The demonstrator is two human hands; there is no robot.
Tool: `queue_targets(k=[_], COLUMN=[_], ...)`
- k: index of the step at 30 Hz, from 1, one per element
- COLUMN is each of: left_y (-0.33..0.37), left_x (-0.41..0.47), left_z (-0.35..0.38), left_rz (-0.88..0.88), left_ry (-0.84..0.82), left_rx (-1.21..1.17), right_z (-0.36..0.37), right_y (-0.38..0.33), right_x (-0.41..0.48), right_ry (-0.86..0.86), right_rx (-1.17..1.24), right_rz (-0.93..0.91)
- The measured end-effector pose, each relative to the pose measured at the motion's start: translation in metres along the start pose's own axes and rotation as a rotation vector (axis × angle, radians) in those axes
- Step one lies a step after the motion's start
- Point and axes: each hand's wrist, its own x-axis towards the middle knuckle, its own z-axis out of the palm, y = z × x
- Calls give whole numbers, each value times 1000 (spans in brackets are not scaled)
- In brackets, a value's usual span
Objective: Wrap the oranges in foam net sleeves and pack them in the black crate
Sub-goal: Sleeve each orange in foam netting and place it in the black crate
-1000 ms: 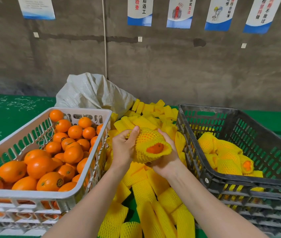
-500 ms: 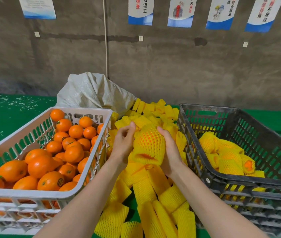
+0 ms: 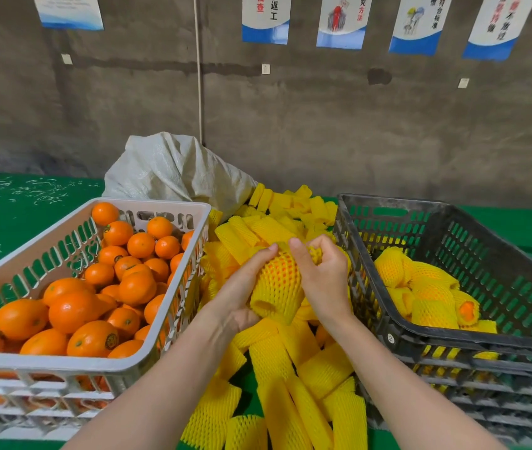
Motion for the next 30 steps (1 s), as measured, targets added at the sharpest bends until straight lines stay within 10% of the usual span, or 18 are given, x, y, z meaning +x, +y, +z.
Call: queue_targets(k=[14, 20, 26, 30], left_y=[9, 12, 8, 8], left_x=[-8, -10, -1, 4], left_z=[-13, -9, -6, -4], left_rz=[-93, -103, 68, 158], left_ry=[-85, -127, 314, 393], left_rx=[64, 181, 201, 156], right_z=[-8, -3, -5, 0], right_y=[-3, 3, 23, 18], right_x=[29, 31, 12, -1], right_ry=[-430, -355, -64, -255], right_rx=[129, 213, -84, 42], right_rz=[24, 119, 104, 264])
